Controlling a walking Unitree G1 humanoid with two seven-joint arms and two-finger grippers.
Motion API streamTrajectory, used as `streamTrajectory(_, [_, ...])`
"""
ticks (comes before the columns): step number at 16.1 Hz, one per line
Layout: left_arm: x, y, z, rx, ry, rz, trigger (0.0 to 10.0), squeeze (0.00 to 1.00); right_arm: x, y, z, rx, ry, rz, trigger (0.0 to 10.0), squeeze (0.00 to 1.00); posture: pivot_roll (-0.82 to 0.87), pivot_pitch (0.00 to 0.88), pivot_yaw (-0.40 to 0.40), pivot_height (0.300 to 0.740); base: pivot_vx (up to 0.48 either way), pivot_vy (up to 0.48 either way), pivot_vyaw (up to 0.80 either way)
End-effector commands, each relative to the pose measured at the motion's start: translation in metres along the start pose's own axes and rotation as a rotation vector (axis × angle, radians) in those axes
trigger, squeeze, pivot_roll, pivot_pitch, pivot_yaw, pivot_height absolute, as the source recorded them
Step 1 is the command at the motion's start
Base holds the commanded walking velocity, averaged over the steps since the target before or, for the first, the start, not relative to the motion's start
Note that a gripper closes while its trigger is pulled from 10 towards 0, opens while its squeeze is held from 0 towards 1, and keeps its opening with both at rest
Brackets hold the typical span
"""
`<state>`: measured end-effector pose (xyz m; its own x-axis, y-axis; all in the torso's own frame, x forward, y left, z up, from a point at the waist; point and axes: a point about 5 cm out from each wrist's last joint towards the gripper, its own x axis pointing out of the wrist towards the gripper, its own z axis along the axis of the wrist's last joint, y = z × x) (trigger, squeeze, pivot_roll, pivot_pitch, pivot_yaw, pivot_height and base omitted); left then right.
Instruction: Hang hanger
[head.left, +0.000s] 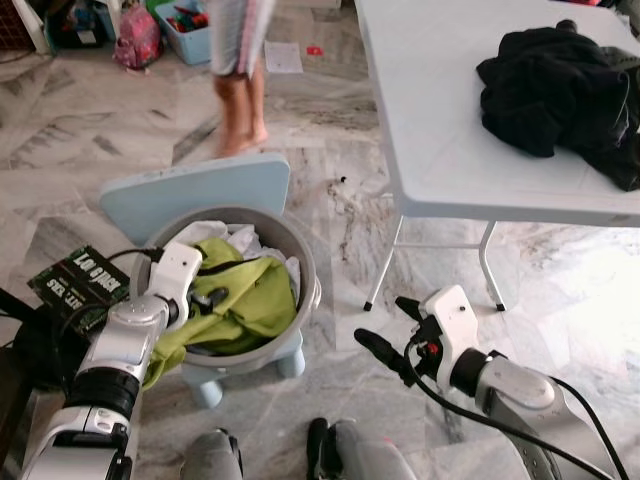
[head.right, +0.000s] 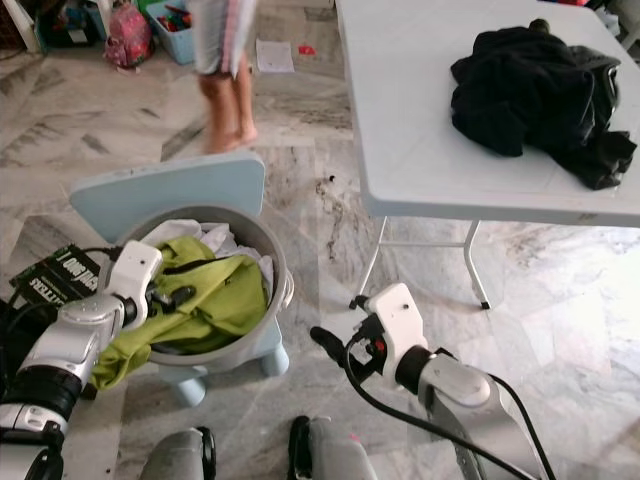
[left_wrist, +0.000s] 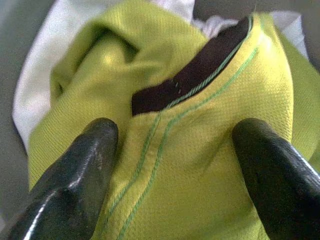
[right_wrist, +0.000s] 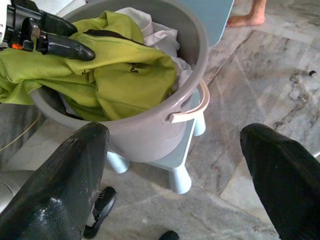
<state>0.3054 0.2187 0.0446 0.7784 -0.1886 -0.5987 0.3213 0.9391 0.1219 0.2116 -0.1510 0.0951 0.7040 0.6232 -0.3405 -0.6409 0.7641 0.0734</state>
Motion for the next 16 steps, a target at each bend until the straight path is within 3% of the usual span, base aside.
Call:
streamTrajectory(1, [0.001, -0.002, -0.005, 0.001, 0.015, -0.019, 0.0, 0.0, -0.002, 0.001, 0.004, -0.01, 0.0, 0.019, 10.0, 0.0, -0.15, 0.19, -0.126, 0.74, 0.0, 0.0, 0.0])
streamTrajectory(7, [0.007, 0.0, -0.011, 0.004, 0.036, -0.008, 0.0, 0.0, 0.0, 0.004, 0.012, 0.014, -0.031, 0.06, 10.0, 0.0, -0.16, 0.182, -0.122, 0.74, 0.0, 0.0, 0.0])
streamTrajectory(10, [0.008, 0.003, -0.009, 0.036, -0.001, 0.03, 0.0, 0.0, -0.004, 0.021, 0.014, 0.086, -0.027, 0.24, 10.0, 0.0, -0.15, 0.179, -0.123, 0.74, 0.0, 0.0, 0.0])
streamTrajectory(16, [0.006, 0.011, -0.002, 0.074, -0.096, 0.146, 0.0, 0.0, 0.002, 0.014, 0.012, 0.078, -0.016, 0.216, 10.0, 0.0, -0.14, 0.173, -0.124, 0.74, 0.0, 0.0, 0.0])
